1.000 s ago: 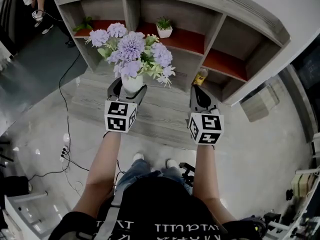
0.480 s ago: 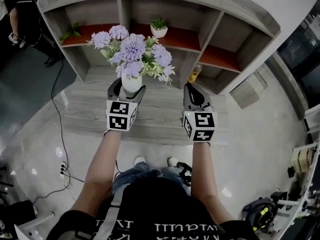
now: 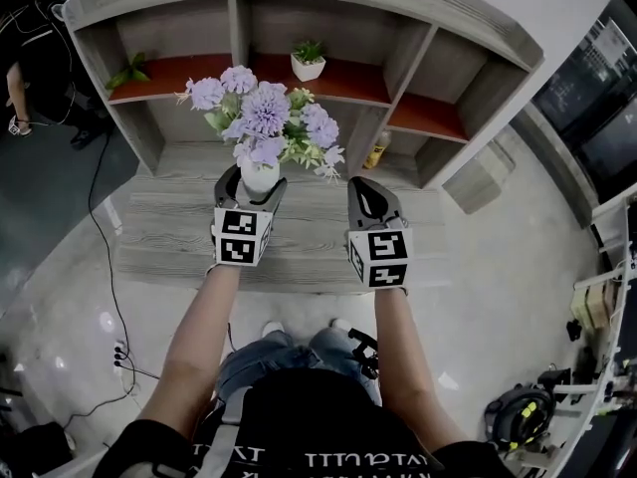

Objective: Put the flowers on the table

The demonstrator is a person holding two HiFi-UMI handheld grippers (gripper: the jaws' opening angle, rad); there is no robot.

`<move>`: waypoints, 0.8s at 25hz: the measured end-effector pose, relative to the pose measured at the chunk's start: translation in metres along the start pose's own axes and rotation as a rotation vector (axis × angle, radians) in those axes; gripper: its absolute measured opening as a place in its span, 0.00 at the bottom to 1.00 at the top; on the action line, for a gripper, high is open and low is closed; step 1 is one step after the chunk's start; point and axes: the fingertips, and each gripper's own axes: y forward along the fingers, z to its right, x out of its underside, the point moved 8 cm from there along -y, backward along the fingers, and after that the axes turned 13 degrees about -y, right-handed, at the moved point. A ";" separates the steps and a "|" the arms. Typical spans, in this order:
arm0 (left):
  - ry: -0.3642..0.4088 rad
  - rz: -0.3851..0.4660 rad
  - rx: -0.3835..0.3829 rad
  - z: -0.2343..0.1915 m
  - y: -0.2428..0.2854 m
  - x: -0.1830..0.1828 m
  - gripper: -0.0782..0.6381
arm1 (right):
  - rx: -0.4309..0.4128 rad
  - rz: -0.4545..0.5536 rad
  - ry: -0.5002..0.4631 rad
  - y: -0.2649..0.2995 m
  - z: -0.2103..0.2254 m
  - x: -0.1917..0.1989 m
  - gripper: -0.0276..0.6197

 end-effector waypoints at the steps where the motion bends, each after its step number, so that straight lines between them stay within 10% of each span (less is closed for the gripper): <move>1: -0.006 0.001 0.001 0.001 0.000 0.001 0.63 | 0.000 -0.001 -0.002 -0.001 -0.001 0.000 0.07; 20: -0.028 0.043 0.074 -0.017 0.045 0.076 0.63 | -0.013 0.026 -0.011 0.045 -0.038 0.062 0.07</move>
